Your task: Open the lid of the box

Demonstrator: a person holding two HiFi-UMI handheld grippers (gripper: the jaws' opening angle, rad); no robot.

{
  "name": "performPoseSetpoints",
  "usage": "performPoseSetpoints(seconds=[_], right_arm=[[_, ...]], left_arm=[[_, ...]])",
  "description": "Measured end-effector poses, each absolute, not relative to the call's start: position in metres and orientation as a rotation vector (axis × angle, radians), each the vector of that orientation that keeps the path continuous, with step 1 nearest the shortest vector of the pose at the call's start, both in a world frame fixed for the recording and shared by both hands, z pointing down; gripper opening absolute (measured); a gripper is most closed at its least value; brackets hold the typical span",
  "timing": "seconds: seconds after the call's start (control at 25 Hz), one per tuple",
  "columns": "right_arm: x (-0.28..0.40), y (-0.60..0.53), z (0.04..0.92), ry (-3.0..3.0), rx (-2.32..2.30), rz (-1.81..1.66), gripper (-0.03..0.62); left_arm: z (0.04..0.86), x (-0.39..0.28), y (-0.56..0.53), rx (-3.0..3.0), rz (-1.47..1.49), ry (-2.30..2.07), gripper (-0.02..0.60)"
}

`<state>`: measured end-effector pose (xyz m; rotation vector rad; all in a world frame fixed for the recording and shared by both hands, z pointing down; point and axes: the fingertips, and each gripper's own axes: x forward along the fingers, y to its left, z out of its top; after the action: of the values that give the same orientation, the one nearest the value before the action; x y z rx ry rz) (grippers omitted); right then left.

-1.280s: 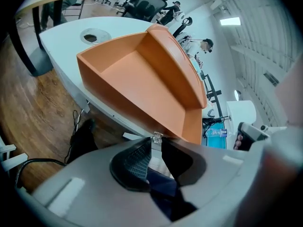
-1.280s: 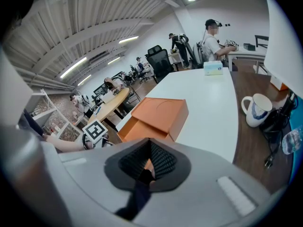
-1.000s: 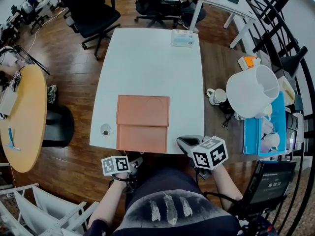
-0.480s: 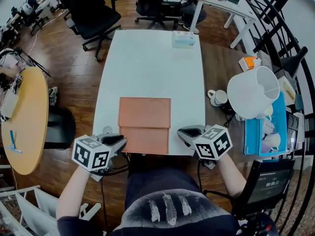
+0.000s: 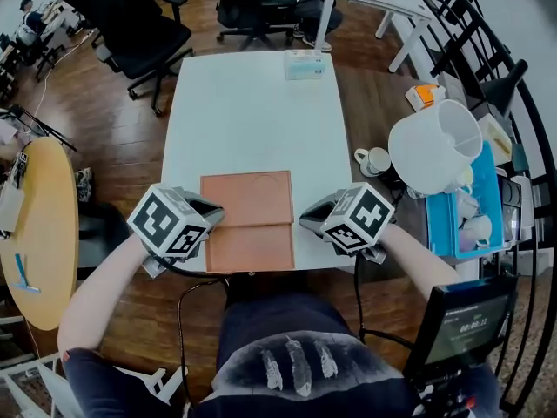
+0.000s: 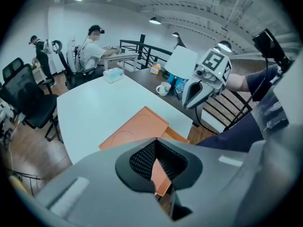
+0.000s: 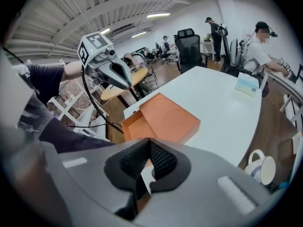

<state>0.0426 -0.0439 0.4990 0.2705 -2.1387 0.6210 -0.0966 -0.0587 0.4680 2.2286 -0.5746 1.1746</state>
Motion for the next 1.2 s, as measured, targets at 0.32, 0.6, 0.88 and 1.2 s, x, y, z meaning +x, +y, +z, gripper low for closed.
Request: performPoseSetpoints(seconds=[0.32, 0.6, 0.88, 1.2], right_arm=[[0.039, -0.044, 0.501, -2.095, 0.239, 0.542, 0.005], [0.032, -0.042, 0.498, -2.082, 0.228, 0.534, 0.003], [0.023, -0.047, 0.488, -2.055, 0.239, 0.492, 0.003], [0.025, -0.038, 0.489, -2.004, 0.272, 0.492, 0.003]], left_arm=[[0.466, -0.078, -0.052, 2.271, 1.198, -0.467, 0.017], [0.468, -0.079, -0.044, 2.264, 1.198, -0.438, 0.017], [0.473, -0.085, -0.038, 2.280, 1.216, -0.409, 0.017], [0.476, -0.109, -0.033, 2.282, 1.230, -0.396, 0.017]])
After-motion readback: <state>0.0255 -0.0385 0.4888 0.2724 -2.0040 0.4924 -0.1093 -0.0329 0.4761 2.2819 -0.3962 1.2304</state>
